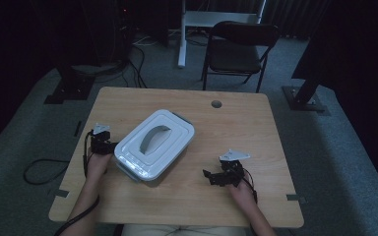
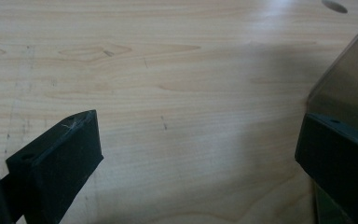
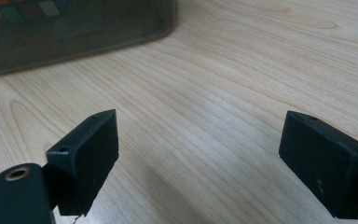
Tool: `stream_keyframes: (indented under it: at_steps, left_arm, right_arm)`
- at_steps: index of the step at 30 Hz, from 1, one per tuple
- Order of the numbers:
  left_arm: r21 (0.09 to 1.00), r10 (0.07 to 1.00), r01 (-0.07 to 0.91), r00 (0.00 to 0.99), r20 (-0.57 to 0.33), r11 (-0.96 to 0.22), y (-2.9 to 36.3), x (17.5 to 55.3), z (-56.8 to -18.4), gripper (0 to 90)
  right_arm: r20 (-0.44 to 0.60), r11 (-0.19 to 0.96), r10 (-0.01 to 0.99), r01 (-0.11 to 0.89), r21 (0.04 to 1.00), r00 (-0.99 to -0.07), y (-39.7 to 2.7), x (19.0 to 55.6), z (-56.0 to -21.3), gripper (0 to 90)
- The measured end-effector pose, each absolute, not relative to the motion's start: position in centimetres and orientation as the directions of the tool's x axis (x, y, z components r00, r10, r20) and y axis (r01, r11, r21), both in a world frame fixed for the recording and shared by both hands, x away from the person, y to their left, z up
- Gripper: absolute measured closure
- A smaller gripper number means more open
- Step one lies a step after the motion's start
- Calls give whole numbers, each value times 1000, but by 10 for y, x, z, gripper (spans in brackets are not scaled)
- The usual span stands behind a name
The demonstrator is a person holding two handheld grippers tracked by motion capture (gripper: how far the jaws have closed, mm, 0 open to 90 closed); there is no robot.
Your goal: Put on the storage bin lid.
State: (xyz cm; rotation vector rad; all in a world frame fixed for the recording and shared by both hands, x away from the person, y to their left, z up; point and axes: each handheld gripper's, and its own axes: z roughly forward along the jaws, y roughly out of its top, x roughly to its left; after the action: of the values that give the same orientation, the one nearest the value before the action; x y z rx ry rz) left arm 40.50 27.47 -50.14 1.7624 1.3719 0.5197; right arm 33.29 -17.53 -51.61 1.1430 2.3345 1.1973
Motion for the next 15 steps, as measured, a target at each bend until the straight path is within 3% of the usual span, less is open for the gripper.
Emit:
stream_keyframes:
  at_steps: [15]
  left_arm:
    - [801, 929, 591, 344, -137, -100, 254, 385, -501, 10]
  right_arm:
    - [110, 323, 762, 522, 790, -638, -178, 332, -514, 116]
